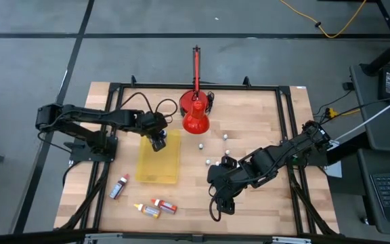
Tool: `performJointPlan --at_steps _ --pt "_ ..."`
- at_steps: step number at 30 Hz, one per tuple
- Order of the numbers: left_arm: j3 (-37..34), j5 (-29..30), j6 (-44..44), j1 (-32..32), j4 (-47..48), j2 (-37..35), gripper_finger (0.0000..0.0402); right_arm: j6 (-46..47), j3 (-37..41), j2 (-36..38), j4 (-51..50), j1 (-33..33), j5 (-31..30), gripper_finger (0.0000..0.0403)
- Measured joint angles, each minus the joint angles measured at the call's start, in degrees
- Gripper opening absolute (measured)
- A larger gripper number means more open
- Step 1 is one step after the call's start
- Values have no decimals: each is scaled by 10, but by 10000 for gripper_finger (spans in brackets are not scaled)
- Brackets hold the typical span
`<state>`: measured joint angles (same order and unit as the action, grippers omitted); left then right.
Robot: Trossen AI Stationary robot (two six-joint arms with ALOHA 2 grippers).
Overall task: Pick & Place food coloring
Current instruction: Put the large blue food coloring bottle into the yellow bin, then put the right small pink food coloring bottle into the yellow bin
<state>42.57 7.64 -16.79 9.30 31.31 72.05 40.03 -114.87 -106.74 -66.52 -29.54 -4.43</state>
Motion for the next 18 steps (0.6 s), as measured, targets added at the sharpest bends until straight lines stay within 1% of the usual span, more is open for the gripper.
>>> performJointPlan --at_steps 5,12,18 --pt "0 18 5 0 8 0 116 0 0 0 0 0 0 333" --pt "0 13 -4 -2 23 0 196 0 0 0 0 0 0 333" --pt "1 16 -22 -2 21 -9 235 0 0 0 0 0 0 333"
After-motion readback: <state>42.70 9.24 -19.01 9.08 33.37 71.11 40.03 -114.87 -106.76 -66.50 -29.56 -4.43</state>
